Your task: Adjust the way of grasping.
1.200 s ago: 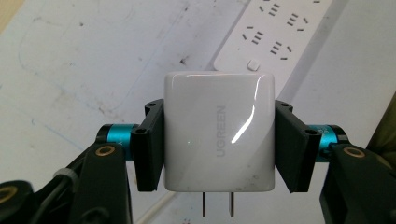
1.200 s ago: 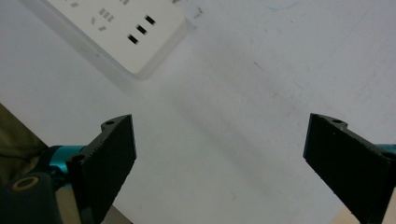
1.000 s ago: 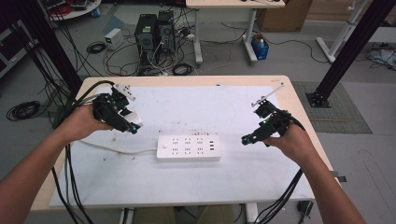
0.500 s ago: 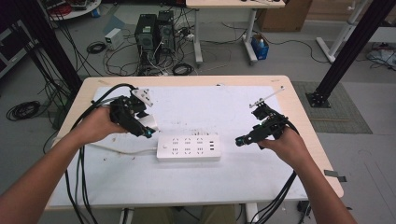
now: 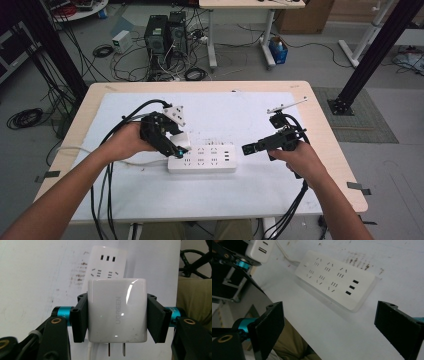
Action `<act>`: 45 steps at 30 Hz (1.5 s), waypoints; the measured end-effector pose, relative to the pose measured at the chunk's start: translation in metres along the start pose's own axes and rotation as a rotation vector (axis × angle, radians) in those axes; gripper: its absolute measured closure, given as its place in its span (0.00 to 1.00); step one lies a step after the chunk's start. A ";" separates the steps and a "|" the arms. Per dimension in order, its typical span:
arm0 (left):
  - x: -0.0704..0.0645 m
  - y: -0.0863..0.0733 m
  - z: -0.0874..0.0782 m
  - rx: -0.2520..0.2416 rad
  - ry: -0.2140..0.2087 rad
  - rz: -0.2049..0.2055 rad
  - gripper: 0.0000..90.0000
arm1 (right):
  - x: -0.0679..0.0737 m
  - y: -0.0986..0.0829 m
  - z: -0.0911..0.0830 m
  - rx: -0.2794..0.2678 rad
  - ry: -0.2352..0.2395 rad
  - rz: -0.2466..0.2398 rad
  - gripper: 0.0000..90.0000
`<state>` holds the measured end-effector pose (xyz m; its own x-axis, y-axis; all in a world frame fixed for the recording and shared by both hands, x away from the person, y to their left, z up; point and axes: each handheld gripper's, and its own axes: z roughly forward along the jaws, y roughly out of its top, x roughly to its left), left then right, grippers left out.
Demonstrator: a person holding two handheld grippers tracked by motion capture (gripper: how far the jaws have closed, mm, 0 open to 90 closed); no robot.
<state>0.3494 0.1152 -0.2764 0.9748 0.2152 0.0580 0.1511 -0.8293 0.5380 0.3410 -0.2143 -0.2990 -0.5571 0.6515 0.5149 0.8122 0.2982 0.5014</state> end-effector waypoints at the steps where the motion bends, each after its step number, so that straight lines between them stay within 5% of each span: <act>1: -0.001 0.001 0.001 -0.011 -0.002 0.007 0.47 | -0.001 0.000 0.001 -0.005 0.016 0.008 0.10; 22: -0.017 0.035 0.023 -0.095 -0.064 0.080 0.47 | 0.000 0.001 0.017 -0.047 0.238 0.145 0.10; 42: -0.023 0.059 0.039 -0.121 -0.061 0.125 0.47 | 0.009 0.012 0.043 -0.035 0.276 0.179 0.10; 45: -0.024 0.060 0.040 -0.127 -0.060 0.124 0.47 | 0.009 0.012 0.044 -0.041 0.288 0.182 0.17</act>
<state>0.3417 0.0397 -0.2796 0.9932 0.0817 0.0824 0.0113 -0.7751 0.6317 0.3534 -0.1739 -0.3185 -0.4343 0.4662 0.7707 0.8985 0.1630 0.4076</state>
